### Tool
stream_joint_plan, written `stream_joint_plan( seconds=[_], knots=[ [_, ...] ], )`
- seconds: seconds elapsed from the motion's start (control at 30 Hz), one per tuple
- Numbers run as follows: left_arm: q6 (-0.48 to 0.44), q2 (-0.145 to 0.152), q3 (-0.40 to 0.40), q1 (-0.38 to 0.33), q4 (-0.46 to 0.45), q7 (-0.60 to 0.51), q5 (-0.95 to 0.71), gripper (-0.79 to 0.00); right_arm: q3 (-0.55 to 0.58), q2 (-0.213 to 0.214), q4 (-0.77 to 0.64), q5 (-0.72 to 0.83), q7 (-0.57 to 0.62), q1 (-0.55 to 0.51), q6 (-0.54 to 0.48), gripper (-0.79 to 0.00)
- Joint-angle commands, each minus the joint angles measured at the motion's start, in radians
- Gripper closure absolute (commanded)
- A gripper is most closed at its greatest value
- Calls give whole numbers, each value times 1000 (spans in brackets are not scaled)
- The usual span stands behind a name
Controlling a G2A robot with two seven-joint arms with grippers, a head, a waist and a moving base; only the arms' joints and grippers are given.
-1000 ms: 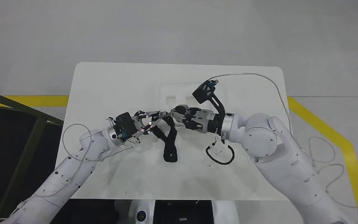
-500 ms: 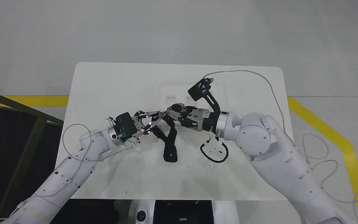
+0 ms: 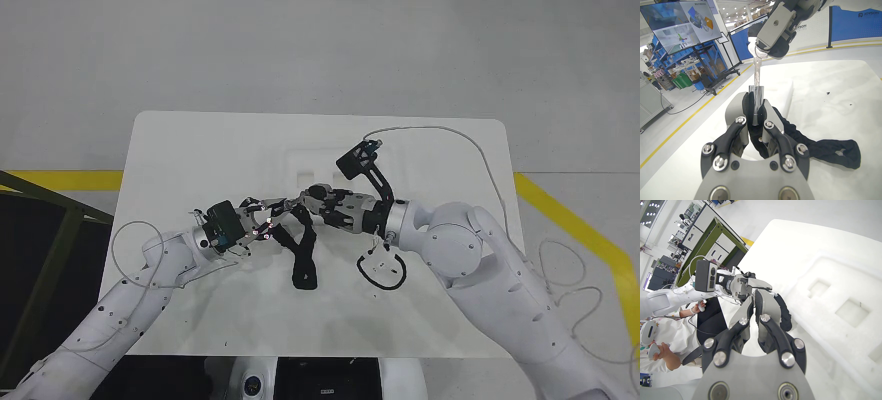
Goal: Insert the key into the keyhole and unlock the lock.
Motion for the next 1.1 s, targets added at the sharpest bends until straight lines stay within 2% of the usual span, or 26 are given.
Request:
stream_joint_plan(
  seconds=[0.0, 1.07],
  knots=[
    [0, 0, 0, 0, 0, 0, 0, 0, -1, -1, -2, -3, 4, 1, 1, 0],
    [0, 0, 0, 0, 0, 0, 0, 0, -97, -42, -7, -131, 103, 103, 134, 0]
  ],
)
